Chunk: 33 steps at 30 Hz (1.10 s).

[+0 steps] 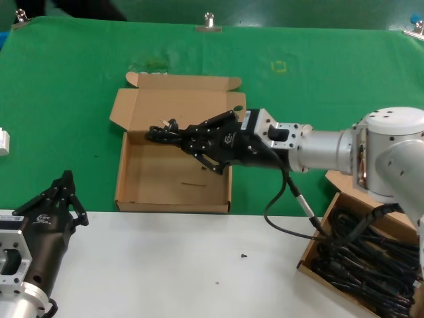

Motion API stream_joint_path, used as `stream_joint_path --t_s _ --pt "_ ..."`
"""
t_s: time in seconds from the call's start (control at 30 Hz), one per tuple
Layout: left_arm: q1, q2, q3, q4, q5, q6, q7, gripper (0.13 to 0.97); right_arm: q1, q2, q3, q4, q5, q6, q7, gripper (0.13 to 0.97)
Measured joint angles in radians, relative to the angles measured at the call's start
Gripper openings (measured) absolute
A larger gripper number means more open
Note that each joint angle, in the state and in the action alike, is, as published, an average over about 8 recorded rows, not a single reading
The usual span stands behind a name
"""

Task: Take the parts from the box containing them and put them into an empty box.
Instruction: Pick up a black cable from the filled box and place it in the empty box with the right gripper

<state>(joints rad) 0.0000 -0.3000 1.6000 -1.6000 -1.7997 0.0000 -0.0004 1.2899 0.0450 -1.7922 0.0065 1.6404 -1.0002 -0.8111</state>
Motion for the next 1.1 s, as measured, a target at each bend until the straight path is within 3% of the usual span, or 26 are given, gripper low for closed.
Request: stream_joint_path --t_s 0.53,1.1 --pt "0.000 0.000 0.000 0.000 0.000 0.000 0.000 0.139 -0.038 -0.044 -0.055 0.010 0.026 0.096 0.111 0.198" --pt "0.000 0.000 0.000 0.000 0.000 0.000 0.000 0.139 -0.064 -0.045 -0.363 0.041 0.296 0.134 0.186 0.198"
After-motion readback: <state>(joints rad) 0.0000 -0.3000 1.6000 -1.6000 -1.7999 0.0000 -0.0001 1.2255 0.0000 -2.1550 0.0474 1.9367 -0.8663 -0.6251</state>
